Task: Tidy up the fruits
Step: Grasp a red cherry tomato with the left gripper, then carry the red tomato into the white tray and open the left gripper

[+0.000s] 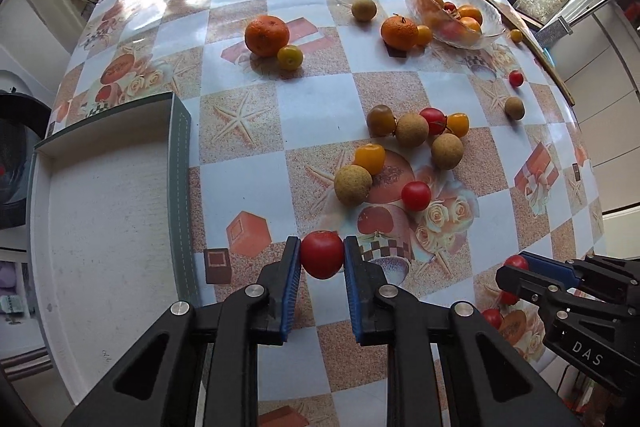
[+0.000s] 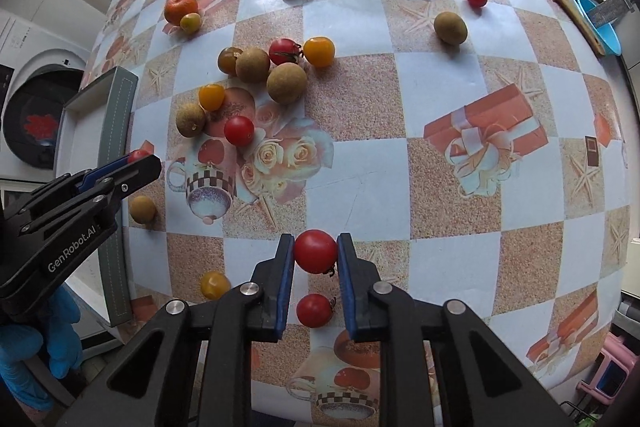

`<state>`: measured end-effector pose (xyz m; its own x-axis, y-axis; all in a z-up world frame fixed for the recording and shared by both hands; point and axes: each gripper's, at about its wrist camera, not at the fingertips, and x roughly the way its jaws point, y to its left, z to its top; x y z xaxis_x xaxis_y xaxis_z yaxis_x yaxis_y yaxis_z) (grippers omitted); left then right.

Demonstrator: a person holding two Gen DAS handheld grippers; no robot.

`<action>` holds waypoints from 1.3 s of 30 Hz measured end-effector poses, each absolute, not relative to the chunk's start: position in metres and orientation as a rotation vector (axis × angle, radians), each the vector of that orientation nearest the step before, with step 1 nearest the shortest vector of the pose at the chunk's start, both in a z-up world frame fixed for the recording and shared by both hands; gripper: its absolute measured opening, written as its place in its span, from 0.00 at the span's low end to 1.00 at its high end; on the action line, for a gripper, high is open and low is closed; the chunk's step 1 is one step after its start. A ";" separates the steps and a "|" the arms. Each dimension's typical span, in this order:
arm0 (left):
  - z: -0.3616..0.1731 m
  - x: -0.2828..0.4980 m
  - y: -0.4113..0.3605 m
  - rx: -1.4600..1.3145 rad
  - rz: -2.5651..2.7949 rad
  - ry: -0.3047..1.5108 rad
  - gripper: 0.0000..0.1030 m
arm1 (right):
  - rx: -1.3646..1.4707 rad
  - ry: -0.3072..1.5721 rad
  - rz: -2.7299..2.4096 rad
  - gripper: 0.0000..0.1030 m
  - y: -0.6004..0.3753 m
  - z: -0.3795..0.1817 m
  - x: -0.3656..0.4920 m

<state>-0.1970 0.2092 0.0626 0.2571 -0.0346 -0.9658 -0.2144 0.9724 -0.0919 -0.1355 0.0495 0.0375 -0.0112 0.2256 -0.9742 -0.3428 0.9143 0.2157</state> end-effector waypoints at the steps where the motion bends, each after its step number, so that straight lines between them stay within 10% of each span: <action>1: 0.067 -0.200 0.213 -0.230 0.130 1.301 0.22 | -0.097 1.511 0.457 0.22 0.052 0.041 -0.133; 35: 0.027 -0.358 0.382 -0.335 0.525 1.356 0.22 | -0.463 1.540 0.881 0.23 0.313 0.021 -0.224; 38: 0.025 -0.358 0.382 -0.317 0.532 1.361 0.46 | -0.512 1.539 0.877 0.23 0.322 0.013 -0.227; 39: 0.027 -0.358 0.381 -0.309 0.540 1.349 0.72 | -0.524 1.542 0.876 0.23 0.325 0.010 -0.227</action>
